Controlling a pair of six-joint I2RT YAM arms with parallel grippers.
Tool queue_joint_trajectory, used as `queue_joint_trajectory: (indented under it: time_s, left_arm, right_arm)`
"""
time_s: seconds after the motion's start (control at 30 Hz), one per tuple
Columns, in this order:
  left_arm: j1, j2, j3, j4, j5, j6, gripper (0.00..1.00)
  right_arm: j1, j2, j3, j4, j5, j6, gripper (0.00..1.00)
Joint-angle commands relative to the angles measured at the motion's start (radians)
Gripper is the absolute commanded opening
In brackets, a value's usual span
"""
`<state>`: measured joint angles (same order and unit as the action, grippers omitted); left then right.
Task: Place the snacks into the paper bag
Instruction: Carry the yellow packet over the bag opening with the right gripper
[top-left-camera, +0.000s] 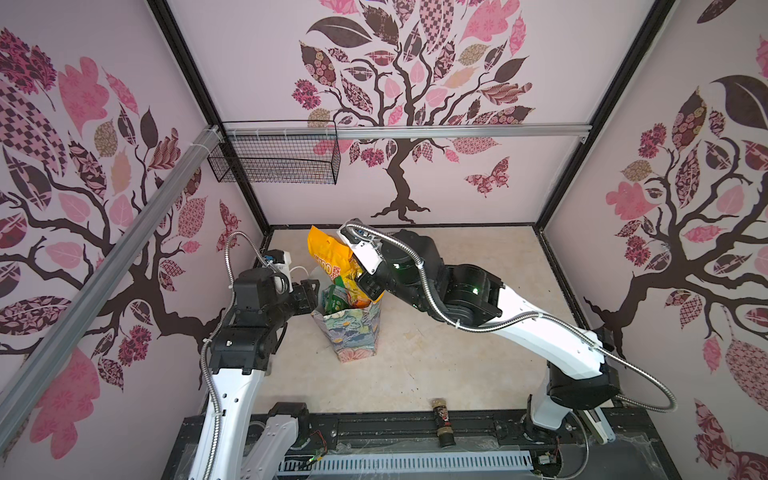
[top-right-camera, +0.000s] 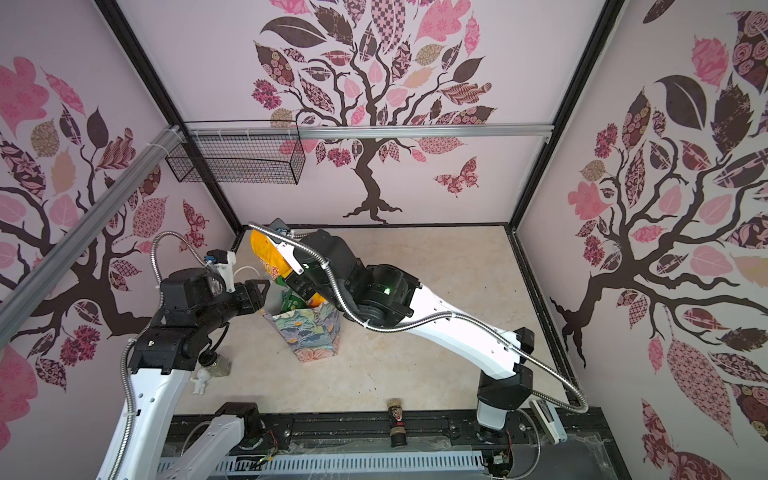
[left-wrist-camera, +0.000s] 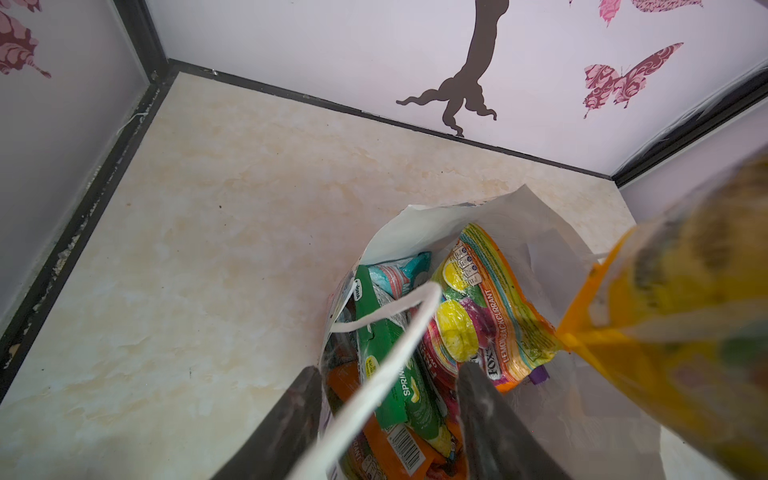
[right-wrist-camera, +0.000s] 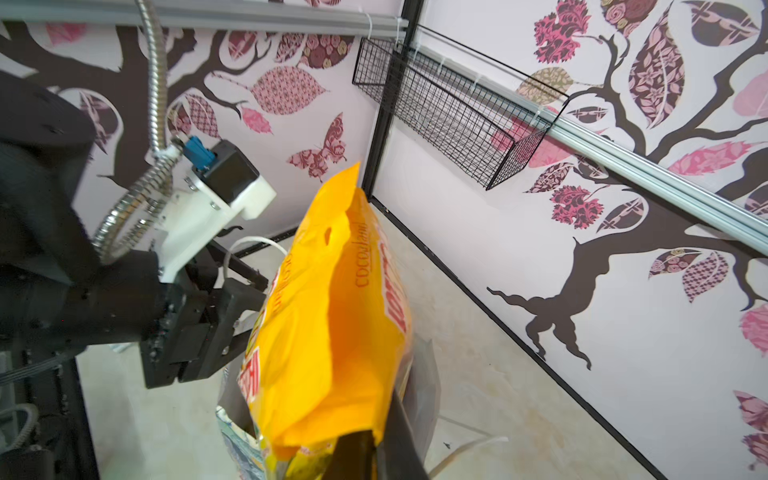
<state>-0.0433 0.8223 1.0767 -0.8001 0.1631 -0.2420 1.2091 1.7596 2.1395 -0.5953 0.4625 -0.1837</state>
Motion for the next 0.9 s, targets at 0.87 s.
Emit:
queue_joint_trajectory:
  time_s: [0.87]
  left_arm:
    - [0.01, -0.002, -0.026, 0.018, 0.01, 0.009, 0.26]
  right_arm:
    - [-0.018, 0.129, -0.058, 0.292, 0.238, -0.104, 0.0]
